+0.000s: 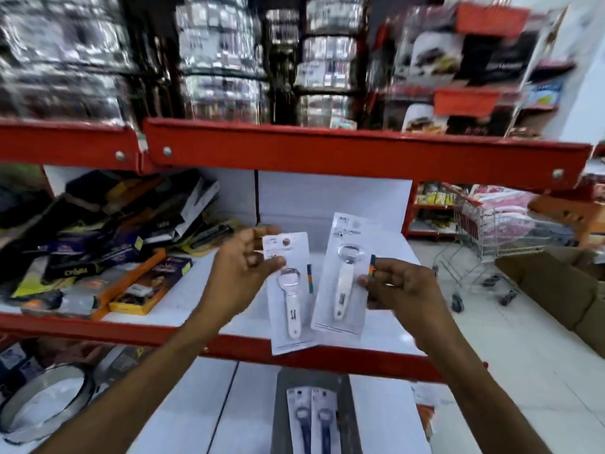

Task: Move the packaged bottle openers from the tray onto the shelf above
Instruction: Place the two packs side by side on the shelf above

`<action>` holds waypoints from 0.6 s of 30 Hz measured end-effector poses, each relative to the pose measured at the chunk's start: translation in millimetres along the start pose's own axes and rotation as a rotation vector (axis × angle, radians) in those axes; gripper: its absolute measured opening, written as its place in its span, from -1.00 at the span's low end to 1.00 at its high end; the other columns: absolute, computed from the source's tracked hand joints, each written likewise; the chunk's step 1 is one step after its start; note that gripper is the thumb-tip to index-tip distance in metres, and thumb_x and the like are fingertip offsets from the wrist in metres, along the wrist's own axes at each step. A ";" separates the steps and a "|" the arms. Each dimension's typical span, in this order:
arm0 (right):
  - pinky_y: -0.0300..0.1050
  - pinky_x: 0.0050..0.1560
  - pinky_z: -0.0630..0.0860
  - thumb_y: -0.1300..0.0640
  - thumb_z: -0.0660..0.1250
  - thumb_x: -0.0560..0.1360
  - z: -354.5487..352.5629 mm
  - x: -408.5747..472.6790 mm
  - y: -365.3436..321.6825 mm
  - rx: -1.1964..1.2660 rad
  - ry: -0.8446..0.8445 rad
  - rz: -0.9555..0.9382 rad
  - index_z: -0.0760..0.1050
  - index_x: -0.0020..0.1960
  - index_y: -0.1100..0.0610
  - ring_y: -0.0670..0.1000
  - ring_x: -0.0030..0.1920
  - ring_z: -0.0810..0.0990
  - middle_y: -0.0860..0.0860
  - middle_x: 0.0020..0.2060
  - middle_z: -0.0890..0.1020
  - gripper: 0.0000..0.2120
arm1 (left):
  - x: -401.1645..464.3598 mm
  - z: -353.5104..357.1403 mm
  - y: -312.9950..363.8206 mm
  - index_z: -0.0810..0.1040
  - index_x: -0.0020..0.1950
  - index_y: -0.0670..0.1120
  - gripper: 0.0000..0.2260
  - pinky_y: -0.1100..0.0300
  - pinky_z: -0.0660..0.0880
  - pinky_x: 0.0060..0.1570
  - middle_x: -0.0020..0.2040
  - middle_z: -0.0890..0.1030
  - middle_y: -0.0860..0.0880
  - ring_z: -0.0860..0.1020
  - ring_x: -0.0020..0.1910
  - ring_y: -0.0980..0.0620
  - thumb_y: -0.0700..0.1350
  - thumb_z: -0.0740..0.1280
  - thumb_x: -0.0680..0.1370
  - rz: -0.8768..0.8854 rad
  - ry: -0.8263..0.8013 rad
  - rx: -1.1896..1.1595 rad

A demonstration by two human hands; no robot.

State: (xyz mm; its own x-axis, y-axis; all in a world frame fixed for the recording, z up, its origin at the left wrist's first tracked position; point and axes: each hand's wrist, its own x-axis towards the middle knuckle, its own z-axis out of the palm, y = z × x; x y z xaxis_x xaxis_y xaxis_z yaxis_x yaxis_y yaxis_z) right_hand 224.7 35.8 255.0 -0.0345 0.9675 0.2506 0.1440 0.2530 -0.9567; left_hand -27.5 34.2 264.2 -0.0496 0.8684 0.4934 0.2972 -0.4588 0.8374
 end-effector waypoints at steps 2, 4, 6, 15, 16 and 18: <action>-0.13 -0.31 0.63 0.28 0.49 0.39 2.2 27.5 15.5 0.013 0.005 0.069 0.63 -0.17 0.23 0.04 -0.34 0.66 0.05 -0.36 0.68 -0.95 | 23.2 9.5 -21.3 0.54 0.16 -0.22 -0.69 0.50 0.47 -0.31 -0.22 0.67 0.20 0.61 -0.33 0.36 -0.44 0.42 0.46 -0.042 -0.026 0.055; -0.09 -0.28 0.60 0.29 0.50 0.37 5.9 48.0 33.6 -0.030 0.006 0.156 0.59 -0.32 0.23 0.07 -0.38 0.58 0.04 -0.49 0.59 -0.87 | 44.3 17.1 -51.7 0.56 0.17 -0.22 -0.68 0.44 0.51 -0.29 -0.10 0.66 -0.07 0.66 -0.24 0.21 -0.43 0.44 0.45 -0.120 -0.050 0.096; 0.02 -0.21 0.65 0.29 0.51 0.36 10.6 59.3 49.8 -0.129 0.001 0.238 0.56 -0.40 0.19 0.06 -0.42 0.57 0.00 -0.56 0.55 -0.80 | 60.5 23.8 -78.3 0.58 0.17 -0.15 -0.66 0.19 0.60 -0.07 0.02 0.67 -0.16 0.67 -0.01 -0.09 -0.34 0.50 0.43 -0.204 -0.094 0.191; -0.09 0.08 0.52 0.01 0.54 0.33 17.4 48.7 77.3 -0.814 -0.095 0.074 0.60 0.05 0.21 0.14 0.12 0.60 0.14 0.05 0.65 -0.61 | 55.6 25.7 -105.5 0.48 0.38 0.03 -0.42 0.24 0.19 0.39 0.49 0.36 -0.02 0.28 0.48 0.03 0.15 0.51 0.41 -0.085 -0.500 0.674; -0.07 0.20 0.49 0.00 0.53 0.35 17.9 46.0 77.7 -0.776 -0.129 0.040 0.56 0.18 0.17 0.11 0.20 0.56 0.12 0.18 0.61 -0.53 | 53.4 23.4 -102.8 0.50 0.37 0.07 -0.41 0.28 0.16 0.37 0.49 0.36 0.03 0.27 0.49 0.06 0.19 0.52 0.38 -0.088 -0.588 0.688; -0.08 0.33 0.40 -0.08 0.48 0.38 21.0 43.0 78.2 -0.751 -0.270 0.035 0.49 0.30 0.06 0.06 0.30 0.49 0.03 0.32 0.53 -0.46 | 51.2 20.0 -99.6 0.47 0.37 0.15 -0.37 0.25 0.13 0.38 0.51 0.34 0.11 0.22 0.51 0.09 0.26 0.51 0.35 -0.122 -0.761 0.725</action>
State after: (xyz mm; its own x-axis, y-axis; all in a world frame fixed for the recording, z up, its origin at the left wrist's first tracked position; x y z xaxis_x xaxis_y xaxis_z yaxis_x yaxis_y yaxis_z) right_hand 213.7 97.2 187.9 -0.2418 0.9666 0.0854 0.7742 0.2452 -0.5835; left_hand -40.6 128.2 201.4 0.4181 0.9055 -0.0725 0.8415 -0.3560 0.4064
